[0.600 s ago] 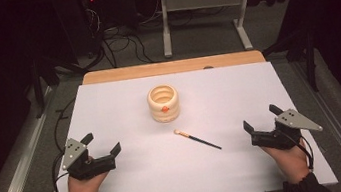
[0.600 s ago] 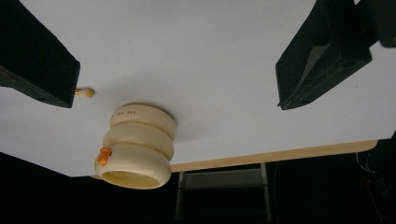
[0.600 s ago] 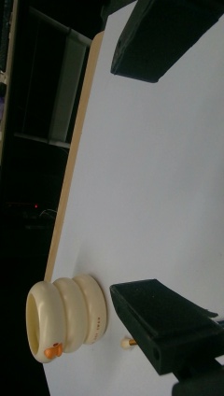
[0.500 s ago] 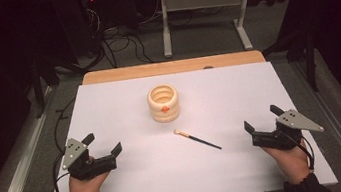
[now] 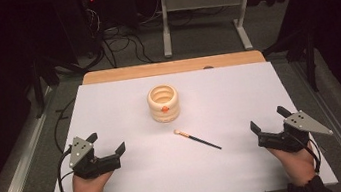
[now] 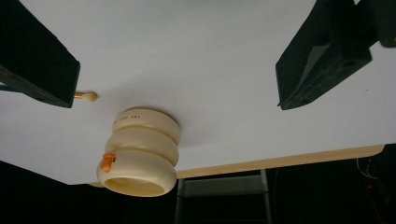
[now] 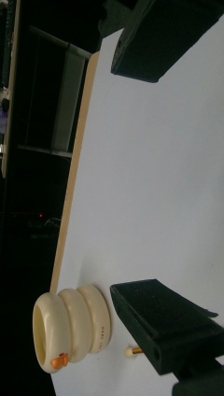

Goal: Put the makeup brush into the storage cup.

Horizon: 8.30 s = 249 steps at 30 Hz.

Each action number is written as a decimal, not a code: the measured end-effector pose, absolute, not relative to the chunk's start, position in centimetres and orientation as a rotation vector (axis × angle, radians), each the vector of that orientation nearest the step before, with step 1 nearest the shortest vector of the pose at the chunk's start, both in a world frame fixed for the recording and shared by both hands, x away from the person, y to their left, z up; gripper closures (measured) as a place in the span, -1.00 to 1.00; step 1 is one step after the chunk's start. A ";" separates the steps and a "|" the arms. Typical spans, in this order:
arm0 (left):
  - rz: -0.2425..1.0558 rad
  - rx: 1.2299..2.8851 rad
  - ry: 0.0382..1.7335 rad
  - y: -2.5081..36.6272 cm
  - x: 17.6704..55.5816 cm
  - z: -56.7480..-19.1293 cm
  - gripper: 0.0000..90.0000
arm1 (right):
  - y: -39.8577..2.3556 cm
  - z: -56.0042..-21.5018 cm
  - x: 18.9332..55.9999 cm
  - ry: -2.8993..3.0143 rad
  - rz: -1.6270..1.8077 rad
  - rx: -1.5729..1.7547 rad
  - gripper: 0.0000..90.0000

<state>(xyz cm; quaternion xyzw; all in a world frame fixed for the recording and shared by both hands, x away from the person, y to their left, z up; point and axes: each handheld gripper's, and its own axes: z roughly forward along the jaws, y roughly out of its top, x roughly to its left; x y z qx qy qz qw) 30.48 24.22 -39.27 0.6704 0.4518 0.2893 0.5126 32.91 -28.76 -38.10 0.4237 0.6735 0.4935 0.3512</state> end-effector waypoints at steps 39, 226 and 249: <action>0.662 1.614 1.064 23.2 30.2 -39.3 -0.99 | -26.0 -38.9 32.8 1.874 1.167 1.098 -0.98; 0.629 1.665 0.980 22.7 29.9 -38.4 -0.98 | -10.3 -39.4 43.1 3.015 0.156 0.706 0.91; 0.628 1.666 0.982 22.7 29.9 -38.5 -0.98 | -10.1 -39.3 43.2 3.022 0.133 0.701 0.92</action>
